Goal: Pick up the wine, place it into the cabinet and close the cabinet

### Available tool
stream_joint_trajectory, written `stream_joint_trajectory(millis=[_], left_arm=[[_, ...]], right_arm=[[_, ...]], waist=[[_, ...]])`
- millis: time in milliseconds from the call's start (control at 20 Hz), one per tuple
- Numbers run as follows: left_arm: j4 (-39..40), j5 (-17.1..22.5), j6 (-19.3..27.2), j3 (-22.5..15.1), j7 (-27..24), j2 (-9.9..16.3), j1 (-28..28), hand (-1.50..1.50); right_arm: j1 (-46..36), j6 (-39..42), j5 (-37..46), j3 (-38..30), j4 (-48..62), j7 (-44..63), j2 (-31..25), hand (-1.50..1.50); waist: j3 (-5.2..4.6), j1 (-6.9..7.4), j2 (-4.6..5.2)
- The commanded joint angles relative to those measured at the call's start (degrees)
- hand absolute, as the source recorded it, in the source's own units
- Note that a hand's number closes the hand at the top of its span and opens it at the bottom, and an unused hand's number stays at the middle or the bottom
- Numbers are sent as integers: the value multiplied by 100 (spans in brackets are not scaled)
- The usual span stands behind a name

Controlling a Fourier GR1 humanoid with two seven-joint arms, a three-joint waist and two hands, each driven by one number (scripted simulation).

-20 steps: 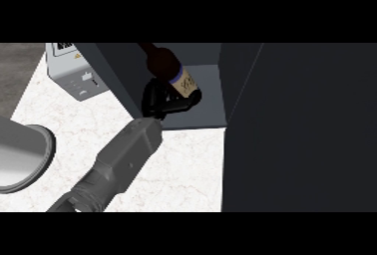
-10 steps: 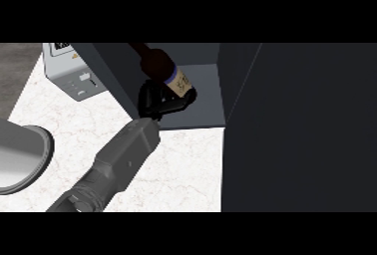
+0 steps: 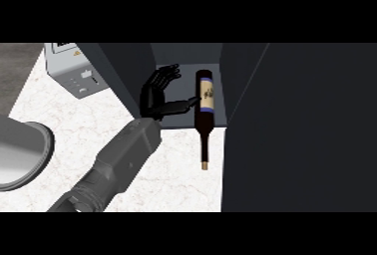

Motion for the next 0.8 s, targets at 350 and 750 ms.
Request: stream_joint_trajectory(millis=[350,750], left_arm=[[-850,-181,363,-55,-227,285,493,-150],[-3341,-715,494,-911,866,878,1647,-150]], right_arm=[[218,-143,-75,37,-472,368,18,-150],[142,-180,32,53,-504,372,8,-150]], waist=[[79,329,-202],[83,425,-222]])
